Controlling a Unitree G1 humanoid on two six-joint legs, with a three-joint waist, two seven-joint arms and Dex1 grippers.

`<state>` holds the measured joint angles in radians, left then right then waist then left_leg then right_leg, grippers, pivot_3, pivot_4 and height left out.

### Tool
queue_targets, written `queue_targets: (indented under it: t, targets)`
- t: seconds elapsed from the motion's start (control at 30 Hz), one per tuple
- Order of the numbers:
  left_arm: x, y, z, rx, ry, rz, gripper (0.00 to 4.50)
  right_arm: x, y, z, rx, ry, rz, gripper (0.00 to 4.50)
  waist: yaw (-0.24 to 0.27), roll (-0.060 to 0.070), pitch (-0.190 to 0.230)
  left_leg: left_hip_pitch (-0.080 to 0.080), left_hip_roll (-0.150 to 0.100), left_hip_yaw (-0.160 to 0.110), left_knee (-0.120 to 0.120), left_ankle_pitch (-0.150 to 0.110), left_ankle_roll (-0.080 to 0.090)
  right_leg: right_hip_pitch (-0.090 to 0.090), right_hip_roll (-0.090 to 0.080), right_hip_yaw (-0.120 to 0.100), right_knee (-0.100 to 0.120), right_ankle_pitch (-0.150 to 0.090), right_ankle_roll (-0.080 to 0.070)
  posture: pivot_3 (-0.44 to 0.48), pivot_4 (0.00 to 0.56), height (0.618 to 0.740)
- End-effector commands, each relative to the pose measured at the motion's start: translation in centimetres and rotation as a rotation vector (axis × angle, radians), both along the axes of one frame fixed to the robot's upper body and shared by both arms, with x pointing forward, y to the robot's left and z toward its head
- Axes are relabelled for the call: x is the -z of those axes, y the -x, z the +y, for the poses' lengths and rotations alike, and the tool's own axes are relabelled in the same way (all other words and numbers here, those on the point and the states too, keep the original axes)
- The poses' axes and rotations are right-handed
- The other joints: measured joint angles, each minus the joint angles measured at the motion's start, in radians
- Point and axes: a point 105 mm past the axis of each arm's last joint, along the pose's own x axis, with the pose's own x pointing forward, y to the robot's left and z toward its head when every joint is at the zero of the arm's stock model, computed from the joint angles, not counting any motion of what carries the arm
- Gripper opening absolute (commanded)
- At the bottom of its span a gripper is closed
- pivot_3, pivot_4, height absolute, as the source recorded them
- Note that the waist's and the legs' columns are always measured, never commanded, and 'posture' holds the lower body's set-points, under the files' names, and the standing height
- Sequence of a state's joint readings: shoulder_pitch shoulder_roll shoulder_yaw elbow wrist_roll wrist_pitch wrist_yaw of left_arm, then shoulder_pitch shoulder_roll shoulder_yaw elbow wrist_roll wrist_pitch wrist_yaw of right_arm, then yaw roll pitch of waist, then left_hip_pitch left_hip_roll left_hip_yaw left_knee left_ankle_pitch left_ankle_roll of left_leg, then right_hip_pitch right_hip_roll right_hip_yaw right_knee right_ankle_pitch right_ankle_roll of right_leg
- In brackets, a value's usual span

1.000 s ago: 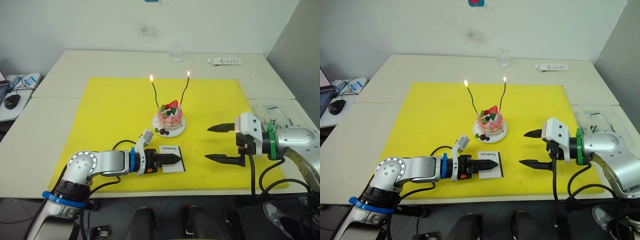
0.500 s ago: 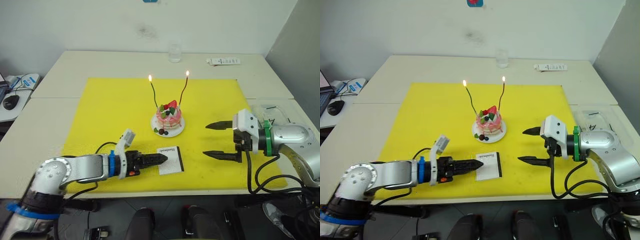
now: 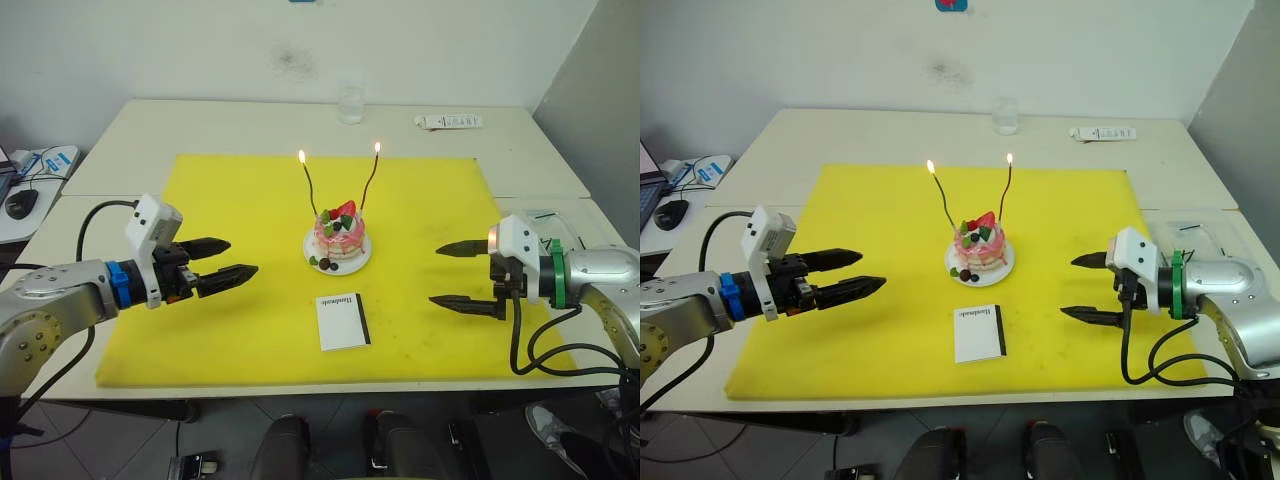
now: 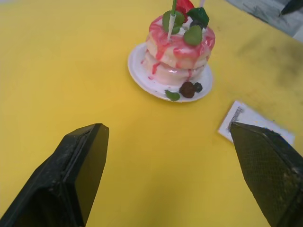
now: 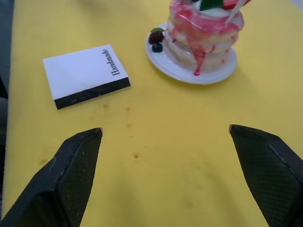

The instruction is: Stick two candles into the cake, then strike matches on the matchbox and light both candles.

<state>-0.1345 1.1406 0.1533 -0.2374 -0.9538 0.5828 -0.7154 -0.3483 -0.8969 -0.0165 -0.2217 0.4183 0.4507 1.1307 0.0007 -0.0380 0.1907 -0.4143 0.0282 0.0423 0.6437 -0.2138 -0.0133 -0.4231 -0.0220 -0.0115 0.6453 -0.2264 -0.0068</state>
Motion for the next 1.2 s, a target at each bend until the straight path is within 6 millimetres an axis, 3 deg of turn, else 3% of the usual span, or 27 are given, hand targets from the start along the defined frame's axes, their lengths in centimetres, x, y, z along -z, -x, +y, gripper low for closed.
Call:
queue_targets:
  t: [0.03, 0.17, 0.5, 1.0, 1.2]
  targets:
    - [-0.5, -0.8, 1.9, -0.06, -0.083, -0.129, 4.49, -1.6, -0.7, -1.3, 0.071, -0.032, -0.053, 4.5, 0.0, 0.0, 0.0, 0.0, 0.0, 0.0, 0.0, 0.0, 0.0, 0.0, 0.0, 0.0, 0.0, 0.0, 0.0, 0.0, 0.15, 0.74]
    - [-0.6, -1.7, 4.4, -0.176, -0.077, -0.181, 4.49, -1.0, -0.9, -3.5, 0.122, 0.045, -0.086, 4.5, 0.0, 0.0, 0.0, -0.001, 0.001, -0.002, 0.0, 0.0, 0.0, -0.001, 0.001, -0.002, 0.001, 0.0, 0.001, 0.0, 0.15, 0.74]
    - [1.3, -1.9, 5.6, -0.19, -0.149, -0.176, 4.49, -1.0, -1.8, -6.4, 0.227, 0.005, -0.087, 4.5, 0.0, 0.0, 0.0, -0.001, 0.001, -0.001, 0.001, 0.0, 0.0, -0.001, 0.001, -0.001, 0.002, 0.001, 0.002, 0.0, 0.15, 0.74]
    - [1.5, -1.5, 4.7, -0.173, -0.128, -0.167, 4.49, 0.0, -1.1, -6.1, 0.234, -0.02, -0.043, 4.5, -0.001, 0.0, 0.0, -0.001, 0.001, -0.002, 0.001, 0.0, 0.0, -0.001, 0.001, -0.002, 0.002, 0.004, 0.007, 0.0, 0.15, 0.74]
    - [2.7, -0.7, 4.0, -0.18, -0.135, -0.16, 4.49, 1.2, -0.3, -4.8, 0.288, -0.082, -0.045, 4.5, -0.001, 0.0, 0.0, -0.001, 0.001, -0.002, 0.001, 0.0, 0.0, 0.0, 0.001, -0.001, 0.002, 0.004, 0.007, 0.0, 0.15, 0.74]
